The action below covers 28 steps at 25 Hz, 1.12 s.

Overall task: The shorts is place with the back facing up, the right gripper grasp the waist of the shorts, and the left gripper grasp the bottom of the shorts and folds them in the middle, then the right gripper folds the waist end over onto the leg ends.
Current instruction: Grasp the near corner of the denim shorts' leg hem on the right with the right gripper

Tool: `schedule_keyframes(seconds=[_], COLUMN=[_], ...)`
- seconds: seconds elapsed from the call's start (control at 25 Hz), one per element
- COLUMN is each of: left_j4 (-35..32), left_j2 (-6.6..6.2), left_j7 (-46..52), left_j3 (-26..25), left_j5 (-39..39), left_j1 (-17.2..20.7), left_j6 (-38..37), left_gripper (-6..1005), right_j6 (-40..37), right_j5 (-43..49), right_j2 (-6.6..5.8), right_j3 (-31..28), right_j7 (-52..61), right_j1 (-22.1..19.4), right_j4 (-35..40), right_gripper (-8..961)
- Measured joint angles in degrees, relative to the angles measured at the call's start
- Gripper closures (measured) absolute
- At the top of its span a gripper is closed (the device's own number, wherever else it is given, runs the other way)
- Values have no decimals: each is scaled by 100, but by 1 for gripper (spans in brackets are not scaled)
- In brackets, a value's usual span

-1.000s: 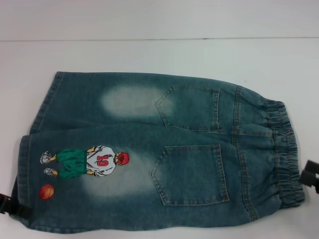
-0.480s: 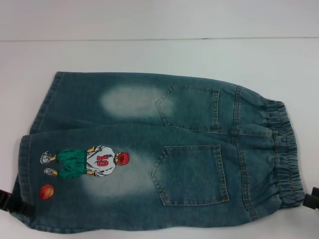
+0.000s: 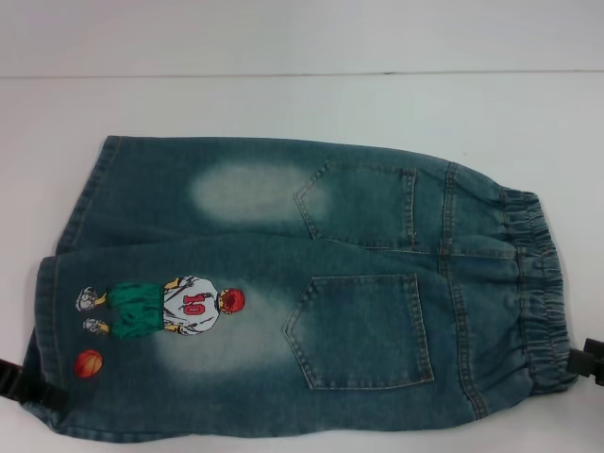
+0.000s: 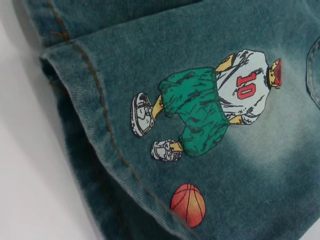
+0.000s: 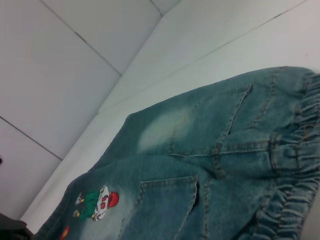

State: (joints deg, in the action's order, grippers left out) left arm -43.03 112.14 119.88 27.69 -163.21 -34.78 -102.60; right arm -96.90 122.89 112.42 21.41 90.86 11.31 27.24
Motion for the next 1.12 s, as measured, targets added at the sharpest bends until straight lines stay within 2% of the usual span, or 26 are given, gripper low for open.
schedule_keyframes(seconds=[0.36,0.68,1.12], left_j4=[-3,3,5], left_j2=[-4,-15,-18], left_j7=[9,10,9], left_j3=[-9,-5,-1], left_j5=[-13,-4,9], left_j1=[-17,-27,-55], left_j6=[-7,2,10], left_gripper=[930,931,931], right_j6=[275,242,269], right_j5=[444,448,473], right_j2=[101,91,114], right_j3=[-17,-265,-242], right_j7=[63,64,34], right_j1=[304,186,221], right_j4=[-51,-31,-53], right_gripper=[90,91,92])
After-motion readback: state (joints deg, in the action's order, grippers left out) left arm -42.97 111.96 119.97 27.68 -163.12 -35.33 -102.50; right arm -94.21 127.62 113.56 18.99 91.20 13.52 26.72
